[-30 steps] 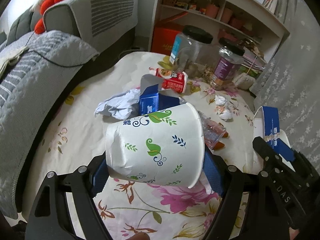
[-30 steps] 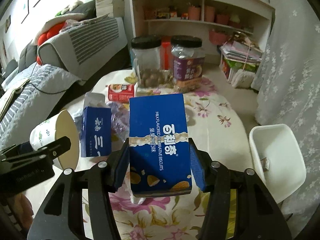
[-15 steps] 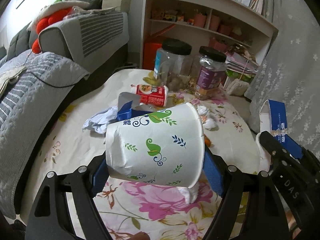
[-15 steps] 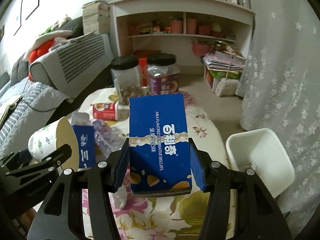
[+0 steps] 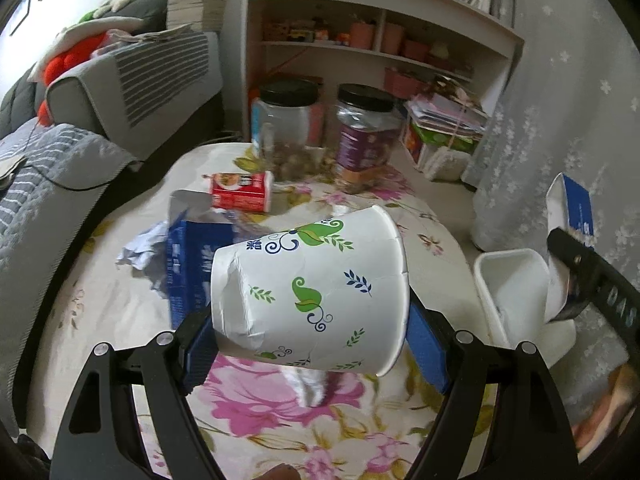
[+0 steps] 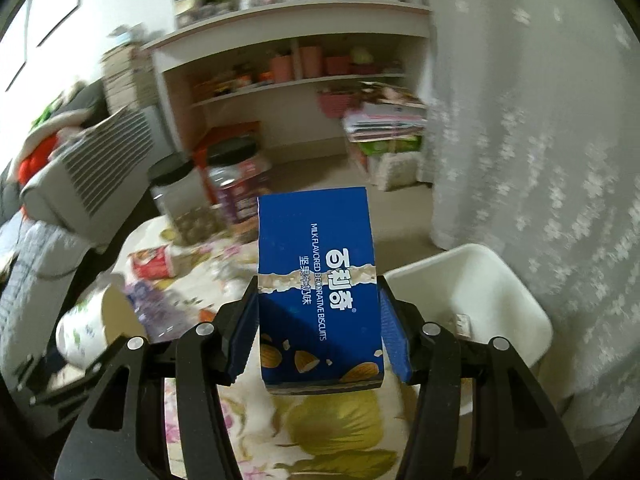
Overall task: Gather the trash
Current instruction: 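Carry the biscuit box to the bin and release it with the right tool, then drop the paper cup into the white bin with the left tool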
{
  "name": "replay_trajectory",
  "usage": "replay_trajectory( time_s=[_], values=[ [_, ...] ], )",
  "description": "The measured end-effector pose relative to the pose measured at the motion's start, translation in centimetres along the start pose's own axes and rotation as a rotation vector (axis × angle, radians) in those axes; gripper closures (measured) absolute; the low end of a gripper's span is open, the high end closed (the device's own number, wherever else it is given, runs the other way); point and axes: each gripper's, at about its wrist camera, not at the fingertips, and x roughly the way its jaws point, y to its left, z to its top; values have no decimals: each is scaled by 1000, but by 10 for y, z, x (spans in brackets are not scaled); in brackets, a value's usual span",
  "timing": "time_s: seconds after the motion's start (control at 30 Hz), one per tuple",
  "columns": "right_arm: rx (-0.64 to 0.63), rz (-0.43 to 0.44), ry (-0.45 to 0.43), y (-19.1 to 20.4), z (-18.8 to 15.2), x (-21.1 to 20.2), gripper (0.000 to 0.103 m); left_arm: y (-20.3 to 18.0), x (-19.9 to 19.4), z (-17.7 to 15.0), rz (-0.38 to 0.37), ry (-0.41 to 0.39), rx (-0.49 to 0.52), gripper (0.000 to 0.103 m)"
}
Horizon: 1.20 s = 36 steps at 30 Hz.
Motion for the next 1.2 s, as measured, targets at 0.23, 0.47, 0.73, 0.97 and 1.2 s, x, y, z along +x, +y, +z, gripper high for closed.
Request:
replay_trajectory(
  time_s=[0.23,0.47,0.73,0.97,1.2],
  values=[
    [144,-122,9,-64,26,-4,48,-55,1,3,-74,17,57,24],
    [310,-205,-41,-130,40,-27,24,-128,12,8,-169,49,121,24],
    [456,-228,-88,-186,42,-49,13,-221,21,3,-258,82,221,24],
    [515,-235,-120,-215,44,-61,12,-268,24,7,-320,110,284,19],
    [494,-249,-137,-215,43,-67,8,-267,19,9,-304,97,300,13]
  ],
)
